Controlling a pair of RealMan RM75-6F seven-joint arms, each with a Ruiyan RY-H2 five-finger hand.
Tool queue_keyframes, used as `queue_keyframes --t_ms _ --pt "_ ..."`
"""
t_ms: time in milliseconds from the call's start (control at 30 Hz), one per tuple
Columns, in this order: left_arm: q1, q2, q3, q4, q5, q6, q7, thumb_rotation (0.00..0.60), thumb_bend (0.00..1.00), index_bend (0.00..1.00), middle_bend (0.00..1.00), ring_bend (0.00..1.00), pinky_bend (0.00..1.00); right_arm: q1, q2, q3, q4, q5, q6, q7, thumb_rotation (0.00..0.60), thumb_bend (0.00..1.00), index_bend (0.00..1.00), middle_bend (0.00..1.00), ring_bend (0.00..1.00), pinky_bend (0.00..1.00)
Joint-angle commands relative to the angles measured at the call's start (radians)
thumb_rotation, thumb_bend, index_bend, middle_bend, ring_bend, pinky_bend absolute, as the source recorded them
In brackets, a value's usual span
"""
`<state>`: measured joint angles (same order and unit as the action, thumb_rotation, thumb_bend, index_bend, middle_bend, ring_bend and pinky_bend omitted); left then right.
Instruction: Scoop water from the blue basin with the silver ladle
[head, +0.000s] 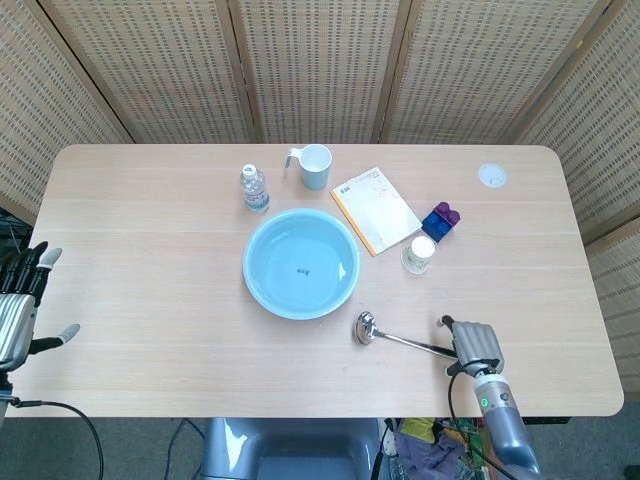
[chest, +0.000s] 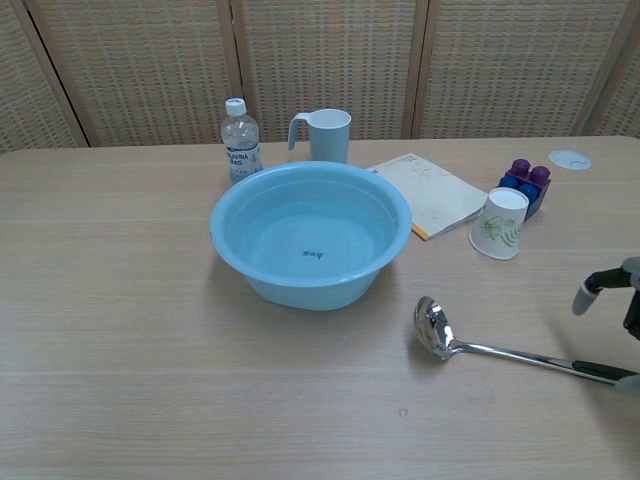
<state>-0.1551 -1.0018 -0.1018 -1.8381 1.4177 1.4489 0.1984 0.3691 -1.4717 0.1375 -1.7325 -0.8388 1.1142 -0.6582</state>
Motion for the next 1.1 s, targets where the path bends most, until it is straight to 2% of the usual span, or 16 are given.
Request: queue_keyframes --t_ms 33,400,667,900,1100 --pt "0.001 0.001 0.001 0.001 0.000 0.001 -0.002 0.600 0.00 0.00 0.00 0.00 0.00 0.027 -0.050 0.012 0.023 0.051 0.010 -0.025 0.600 0.01 0.34 0.89 0.99 1.00" --pt "-0.001 0.000 0.005 0.001 -0.001 -0.005 -0.005 0.600 0.00 0.00 0.00 0.00 0.00 0.068 -0.154 0.027 0.094 0.135 0.040 -0.048 0.600 0.28 0.41 0.90 0.99 1.00" --pt "-0.004 -0.001 0.007 -0.003 -0.006 -0.011 0.005 0.600 0.00 0.00 0.00 0.00 0.00 0.062 -0.155 0.017 0.124 0.136 0.061 -0.020 0.600 0.30 0.42 0.90 0.99 1.00" --pt "-0.004 0.001 0.012 -0.010 -0.004 -0.015 0.004 0.600 0.00 0.00 0.00 0.00 0.00 0.036 -0.145 -0.023 0.126 0.088 0.075 0.024 0.600 0.30 0.43 0.90 0.99 1.00" --pt "-0.003 0.001 0.015 -0.010 0.001 -0.013 0.006 0.600 0.00 0.00 0.00 0.00 0.00 0.019 -0.168 -0.052 0.172 0.038 0.100 0.045 0.600 0.30 0.43 0.90 0.99 1.00"
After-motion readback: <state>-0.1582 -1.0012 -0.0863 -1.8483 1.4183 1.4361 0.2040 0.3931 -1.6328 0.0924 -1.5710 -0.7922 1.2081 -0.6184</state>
